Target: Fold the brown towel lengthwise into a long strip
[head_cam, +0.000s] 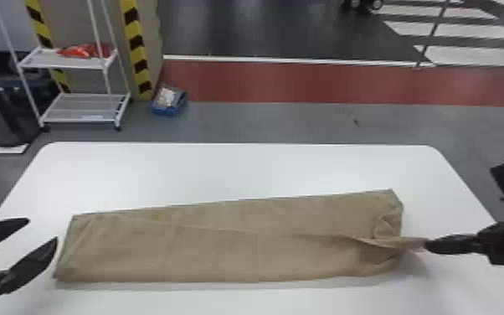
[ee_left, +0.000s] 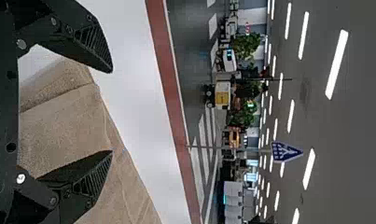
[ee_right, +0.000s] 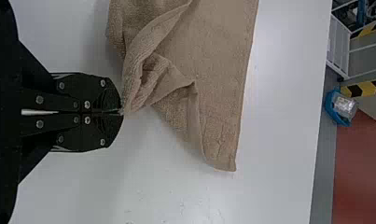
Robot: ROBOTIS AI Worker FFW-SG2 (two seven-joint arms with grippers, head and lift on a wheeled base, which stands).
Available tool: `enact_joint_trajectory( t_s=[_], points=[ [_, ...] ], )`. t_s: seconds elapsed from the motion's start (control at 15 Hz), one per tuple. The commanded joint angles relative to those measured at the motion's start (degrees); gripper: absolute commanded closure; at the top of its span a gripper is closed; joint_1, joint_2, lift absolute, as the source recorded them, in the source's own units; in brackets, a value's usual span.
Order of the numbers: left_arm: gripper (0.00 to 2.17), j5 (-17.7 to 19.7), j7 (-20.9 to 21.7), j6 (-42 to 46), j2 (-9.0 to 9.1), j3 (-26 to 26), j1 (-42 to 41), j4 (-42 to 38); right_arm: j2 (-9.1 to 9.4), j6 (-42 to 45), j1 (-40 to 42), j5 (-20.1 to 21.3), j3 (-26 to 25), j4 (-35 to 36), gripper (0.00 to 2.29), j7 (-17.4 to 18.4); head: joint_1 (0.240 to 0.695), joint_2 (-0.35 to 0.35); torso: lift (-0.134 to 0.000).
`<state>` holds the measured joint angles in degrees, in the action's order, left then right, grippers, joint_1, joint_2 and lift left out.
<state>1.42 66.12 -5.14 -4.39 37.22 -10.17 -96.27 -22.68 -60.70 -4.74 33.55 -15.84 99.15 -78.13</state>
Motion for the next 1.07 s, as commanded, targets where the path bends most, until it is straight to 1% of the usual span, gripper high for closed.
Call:
enact_joint_trajectory(
  t_s=[0.0,0.07,0.13,0.2,0.27,0.33,0.47,0.53,0.67,0.73,0.8,0.87,1.0],
  points=[
    [0.02,-0.11,-0.64,-7.3,-0.01,0.13,1.82,-0.23,0.0,0.97,0.78,-0.06,-0.42,-0.01,2.04,-0.19,0.695,-0.056,-0.115],
    [0.05,-1.16,-1.35,-10.64,-0.01,-1.45,2.7,-0.58,0.0,1.33,0.87,0.03,-0.42,0.08,2.04,-0.19,0.695,-0.052,-0.115],
    [0.14,-2.13,-1.61,-12.75,-0.1,-3.65,3.58,-0.85,0.26,1.15,0.87,0.03,-0.15,0.08,2.04,-0.19,0.695,-0.048,-0.115],
    [0.2,-3.53,-2.31,-16.8,-0.1,-5.93,5.43,-0.94,0.53,1.15,1.05,0.11,0.2,0.25,2.04,-0.19,0.695,-0.049,-0.115],
    [0.21,-6.17,-2.4,-21.19,-0.1,-8.57,7.8,-0.85,0.61,0.97,1.4,0.38,0.46,0.6,2.04,-0.19,0.695,-0.067,-0.115],
    [0.21,-8.81,-2.49,-23.65,-0.01,-11.03,9.82,-0.76,0.61,0.97,1.49,0.55,0.55,0.87,2.04,-0.19,0.695,-0.08,-0.115],
    [0.21,-13.38,-4.69,-24.53,-0.1,-15.69,13.34,2.05,0.61,0.97,1.49,0.55,0.81,0.87,2.04,-0.19,0.695,-0.108,-0.115],
    [0.27,-15.31,-4.86,-24.53,-0.1,-16.57,14.83,3.9,0.61,0.97,1.49,0.55,1.16,0.87,2.04,-0.19,0.695,-0.123,-0.115],
    [0.27,-17.95,-5.74,-24.35,-0.54,-16.74,17.21,7.94,0.61,1.15,1.49,0.55,1.69,0.87,2.04,-0.19,0.695,-0.144,-0.115],
    [0.27,-19.09,-6.62,-24.0,-1.24,-16.74,17.47,8.91,0.61,1.33,1.49,0.55,1.78,0.78,2.04,-0.19,0.695,-0.143,-0.115],
    [0.27,-20.76,-6.71,-23.3,-2.29,-16.74,17.73,9.7,0.53,1.68,1.49,0.55,1.87,0.69,2.04,-0.19,0.695,-0.138,-0.115],
    [0.27,-21.55,-6.71,-23.3,-3.44,-16.74,17.82,10.14,0.53,2.2,1.4,0.55,1.95,0.43,2.04,-0.19,0.695,-0.129,-0.115],
    [0.3,-24.98,-6.62,-23.3,-4.67,-17.36,18.79,11.28,0.44,2.2,1.4,0.38,2.04,0.34,2.04,-0.19,0.695,-0.099,-0.115]
  ],
)
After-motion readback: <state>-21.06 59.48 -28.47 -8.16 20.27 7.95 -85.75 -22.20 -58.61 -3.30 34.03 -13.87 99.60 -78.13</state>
